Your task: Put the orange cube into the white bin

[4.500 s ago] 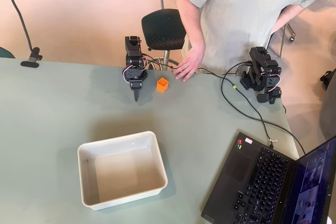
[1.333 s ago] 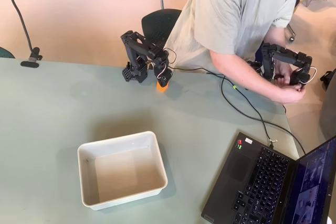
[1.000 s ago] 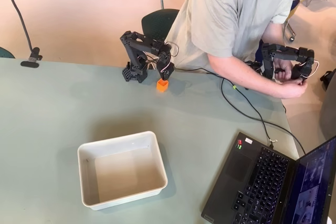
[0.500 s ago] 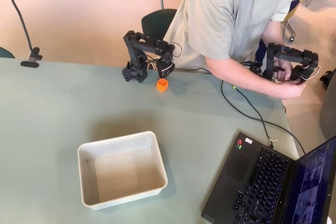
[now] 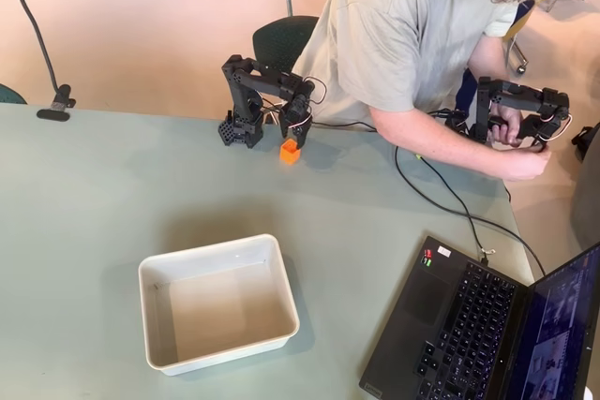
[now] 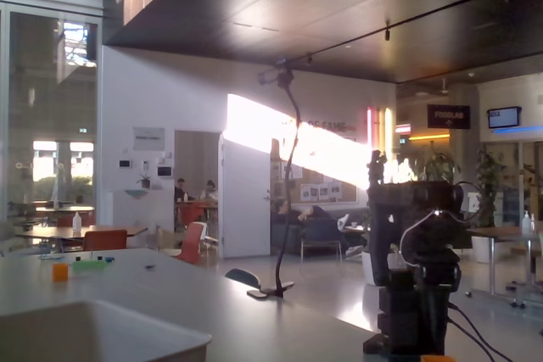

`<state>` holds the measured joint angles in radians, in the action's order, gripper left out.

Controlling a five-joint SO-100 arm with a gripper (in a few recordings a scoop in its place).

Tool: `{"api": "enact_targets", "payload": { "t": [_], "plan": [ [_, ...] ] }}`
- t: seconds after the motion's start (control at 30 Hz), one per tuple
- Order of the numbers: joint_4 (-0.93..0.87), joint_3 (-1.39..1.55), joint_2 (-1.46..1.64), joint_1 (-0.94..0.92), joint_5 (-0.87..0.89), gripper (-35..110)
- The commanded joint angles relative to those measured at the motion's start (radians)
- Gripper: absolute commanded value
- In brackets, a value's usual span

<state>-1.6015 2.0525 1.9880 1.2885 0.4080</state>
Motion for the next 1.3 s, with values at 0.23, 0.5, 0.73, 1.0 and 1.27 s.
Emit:
{"api": "enact_targets", "payload": {
  "t": [0.23,0.5,0.73,1.0,1.27],
  "plan": [
    [0.009,-0.023,-0.005,0.018,0.002,43],
    [0.012,-0.038,-0.187,0.018,0.037,43],
    [0.012,-0.041,-0.236,0.020,0.071,43],
    [0.012,-0.043,-0.236,0.084,0.058,43],
    [0.084,-0.044,-0.236,0.137,0.069,43]
  ]
}}
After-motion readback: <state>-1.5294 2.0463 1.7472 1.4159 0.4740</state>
